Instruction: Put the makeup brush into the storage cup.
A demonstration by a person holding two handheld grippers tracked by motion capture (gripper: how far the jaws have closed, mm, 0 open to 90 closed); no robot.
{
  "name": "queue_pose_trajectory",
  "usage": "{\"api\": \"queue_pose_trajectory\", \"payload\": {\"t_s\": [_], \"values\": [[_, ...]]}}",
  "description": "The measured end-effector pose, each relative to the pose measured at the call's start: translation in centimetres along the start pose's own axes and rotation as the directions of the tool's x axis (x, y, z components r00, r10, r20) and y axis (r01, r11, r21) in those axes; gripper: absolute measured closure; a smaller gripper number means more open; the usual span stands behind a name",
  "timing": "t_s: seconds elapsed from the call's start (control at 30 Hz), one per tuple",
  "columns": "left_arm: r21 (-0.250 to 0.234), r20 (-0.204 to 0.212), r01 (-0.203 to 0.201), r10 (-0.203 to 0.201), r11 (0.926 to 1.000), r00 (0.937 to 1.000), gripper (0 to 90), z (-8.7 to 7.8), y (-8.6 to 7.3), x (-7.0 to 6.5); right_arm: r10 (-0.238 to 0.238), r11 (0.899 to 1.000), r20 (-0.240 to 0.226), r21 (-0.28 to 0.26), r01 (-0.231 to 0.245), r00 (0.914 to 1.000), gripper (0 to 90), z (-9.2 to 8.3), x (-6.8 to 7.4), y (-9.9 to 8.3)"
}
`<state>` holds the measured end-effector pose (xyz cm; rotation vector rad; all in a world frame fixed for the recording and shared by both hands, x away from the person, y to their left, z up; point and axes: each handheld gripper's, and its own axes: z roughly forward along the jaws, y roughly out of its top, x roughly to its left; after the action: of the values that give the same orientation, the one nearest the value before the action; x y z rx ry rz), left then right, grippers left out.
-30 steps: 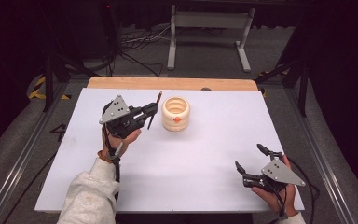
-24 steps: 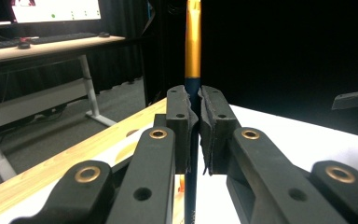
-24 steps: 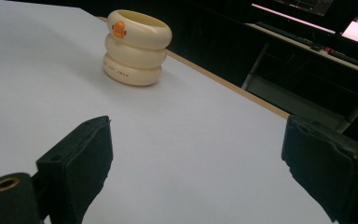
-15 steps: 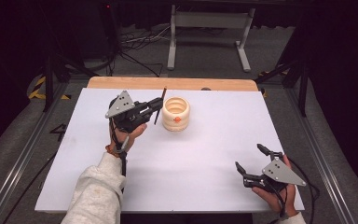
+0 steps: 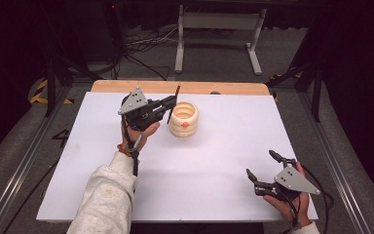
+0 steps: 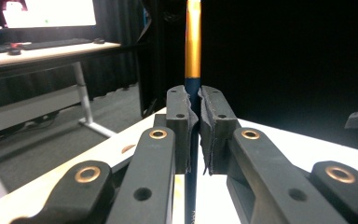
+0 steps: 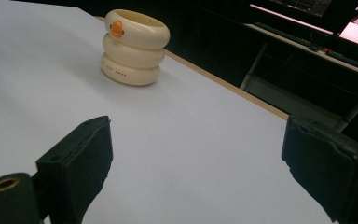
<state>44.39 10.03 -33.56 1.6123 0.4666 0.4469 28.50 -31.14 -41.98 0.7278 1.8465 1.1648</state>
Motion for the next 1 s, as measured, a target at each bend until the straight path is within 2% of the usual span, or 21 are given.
{"api": "queue_pose_trajectory", "payload": {"t_s": [0.27,0.47,0.6,0.77,0.97,1.0], "values": [[-0.009,0.011,0.0,0.0,1.0,0.9999,83.3,1.5,0.7,0.2,0.001,1.0,0.008,-0.003,-0.001,1.0,9.6,-0.1,-0.1,0.0],[-0.01,0.003,-0.003,0.003,0.9999,1.0,83.3,2.7,0.8,0.3,-0.003,1.0,0.007,-0.005,0.003,1.0,9.6,0.0,0.0,0.1],[-0.019,0.032,0.0,0.0,0.9998,0.9995,83.3,3.8,0.8,0.5,0.002,1.0,0.007,-0.006,-0.001,1.0,9.6,-0.1,-0.1,0.1],[-0.023,0.039,-0.004,0.005,0.9997,0.9992,83.3,4.5,0.9,0.8,0.0,1.0,0.006,-0.01,0.0,1.0,9.6,-0.2,-0.1,0.1],[-0.015,0.035,-0.002,0.003,0.9999,0.9994,83.3,5.4,0.9,1.1,0.0,1.0,0.007,-0.011,0.0,1.0,9.6,-0.2,-0.1,0.1],[-0.002,0.022,-0.011,0.011,0.9999,0.9997,83.3,5.6,0.9,1.1,0.001,1.0,0.006,-0.01,-0.001,1.0,9.6,-0.2,-0.1,0.1]]}}
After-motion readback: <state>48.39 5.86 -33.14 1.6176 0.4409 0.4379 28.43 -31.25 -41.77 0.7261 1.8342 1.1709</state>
